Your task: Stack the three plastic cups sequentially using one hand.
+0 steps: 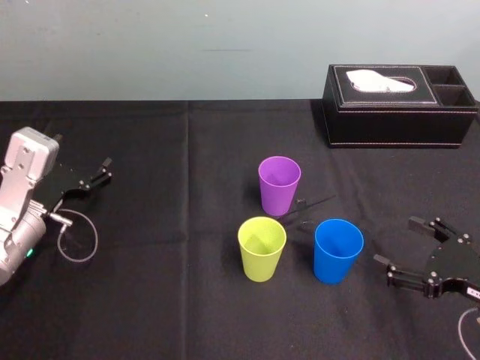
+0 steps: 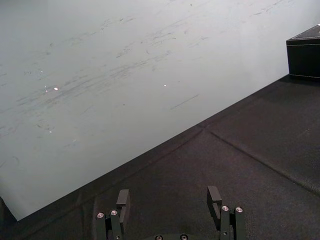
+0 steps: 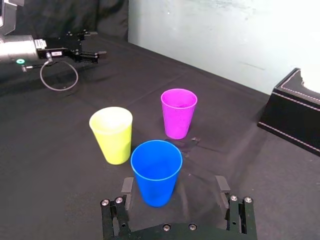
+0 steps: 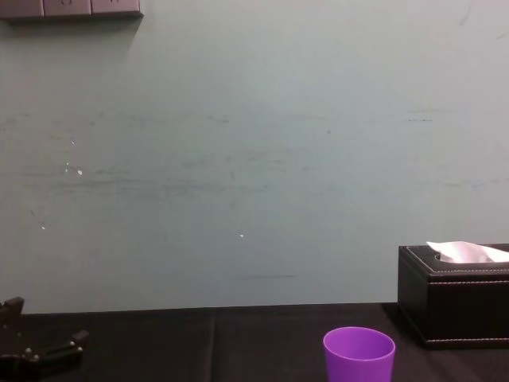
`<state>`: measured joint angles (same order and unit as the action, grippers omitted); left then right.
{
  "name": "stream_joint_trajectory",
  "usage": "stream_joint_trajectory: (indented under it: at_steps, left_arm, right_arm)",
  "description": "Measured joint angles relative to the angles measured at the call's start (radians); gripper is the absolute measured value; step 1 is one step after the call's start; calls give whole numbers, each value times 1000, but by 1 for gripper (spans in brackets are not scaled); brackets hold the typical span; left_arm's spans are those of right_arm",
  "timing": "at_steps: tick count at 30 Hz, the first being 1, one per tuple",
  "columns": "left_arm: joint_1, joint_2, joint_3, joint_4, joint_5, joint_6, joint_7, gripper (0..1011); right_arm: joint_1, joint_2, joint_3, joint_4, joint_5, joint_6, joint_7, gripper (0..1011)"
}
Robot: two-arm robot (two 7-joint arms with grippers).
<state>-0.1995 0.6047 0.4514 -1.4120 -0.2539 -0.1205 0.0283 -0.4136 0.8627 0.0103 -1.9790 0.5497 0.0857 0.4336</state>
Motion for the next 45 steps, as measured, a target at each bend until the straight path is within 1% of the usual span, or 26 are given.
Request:
stream_joint_trajectory:
  at_steps: [3,7,12,20,29,45]
  left_arm:
    - [0,0,0,0,0,0,0,1011]
    - [0,0,0,0,0,0,0,1012]
    - [0,0,0,0,0,0,0,1011]
    - [0,0,0,0,0,0,0,1011]
    - [0,0,0,0,0,0,0,1011]
    - [0,0,0,0,0,0,0,1011]
  right_arm:
    - [-1,-6,9,-1,-2,5,1,1003]
    - [9,-12,5,-1,-16,25,0,1003]
    - [29,-9,-24,-6,-58,57,-3,1003]
    - [53,-10,-53,-11,-88,80,3,1003]
    - [52,-12,-48,-26,-97,77,15,1003]
    - [23,-22,-21,-40,-102,44,23,1003]
